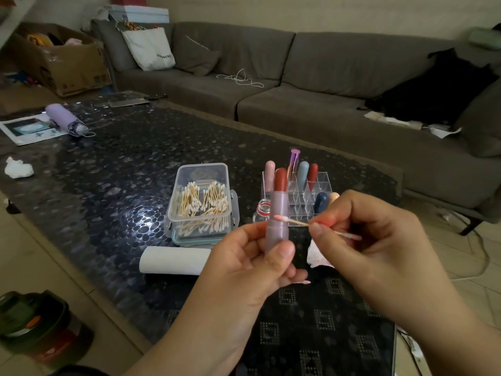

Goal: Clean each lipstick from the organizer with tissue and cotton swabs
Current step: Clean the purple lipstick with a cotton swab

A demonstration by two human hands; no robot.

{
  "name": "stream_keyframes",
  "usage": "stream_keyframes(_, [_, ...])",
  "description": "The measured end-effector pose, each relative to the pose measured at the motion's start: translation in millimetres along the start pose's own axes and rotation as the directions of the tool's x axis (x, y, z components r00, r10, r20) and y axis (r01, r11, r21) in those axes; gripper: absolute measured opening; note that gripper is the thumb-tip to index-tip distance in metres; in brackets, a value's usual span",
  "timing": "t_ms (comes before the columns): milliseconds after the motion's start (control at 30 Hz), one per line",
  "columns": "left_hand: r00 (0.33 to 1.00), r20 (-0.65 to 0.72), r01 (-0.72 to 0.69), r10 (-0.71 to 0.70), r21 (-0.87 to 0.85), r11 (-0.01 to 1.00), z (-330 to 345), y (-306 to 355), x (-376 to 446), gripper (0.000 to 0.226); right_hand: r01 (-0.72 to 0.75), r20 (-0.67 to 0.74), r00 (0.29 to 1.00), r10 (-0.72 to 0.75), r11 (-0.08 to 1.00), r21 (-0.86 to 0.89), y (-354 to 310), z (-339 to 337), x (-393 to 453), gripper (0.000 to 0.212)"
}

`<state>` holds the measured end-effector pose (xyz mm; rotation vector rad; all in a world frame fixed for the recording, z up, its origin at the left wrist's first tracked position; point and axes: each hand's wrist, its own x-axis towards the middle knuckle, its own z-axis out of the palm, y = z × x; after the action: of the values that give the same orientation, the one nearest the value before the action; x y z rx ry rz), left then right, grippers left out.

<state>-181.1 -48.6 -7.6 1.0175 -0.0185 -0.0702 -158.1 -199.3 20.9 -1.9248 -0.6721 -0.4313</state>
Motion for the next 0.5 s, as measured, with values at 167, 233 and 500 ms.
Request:
stream_keyframes(167, [0.998, 0.020, 0.058, -0.058, 0.036, 0.998, -3.6, 0.0, 0.7, 0.035, -0.014, 0.038, 0.999, 0.014, 1.000, 0.013, 1.8, -0.1, 0.1, 0.012])
stream_keyframes(233, [0.996, 0.032, 0.076, -0.078, 0.042, 0.996, -2.8, 2.1, -0.1, 0.035, -0.026, 0.043, 0.999, 0.025, 0.999, 0.029, 2.0, -0.6, -0.6, 0.013])
stream_keyframes(500, [0.990, 0.041, 0.138, -0.136, -0.072, 0.988, 2.4, 4.8, -4.2, 0.022, -0.037, 0.054, 0.998, 0.036, 0.999, 0.013, 4.8, -0.2, -0.7, 0.015])
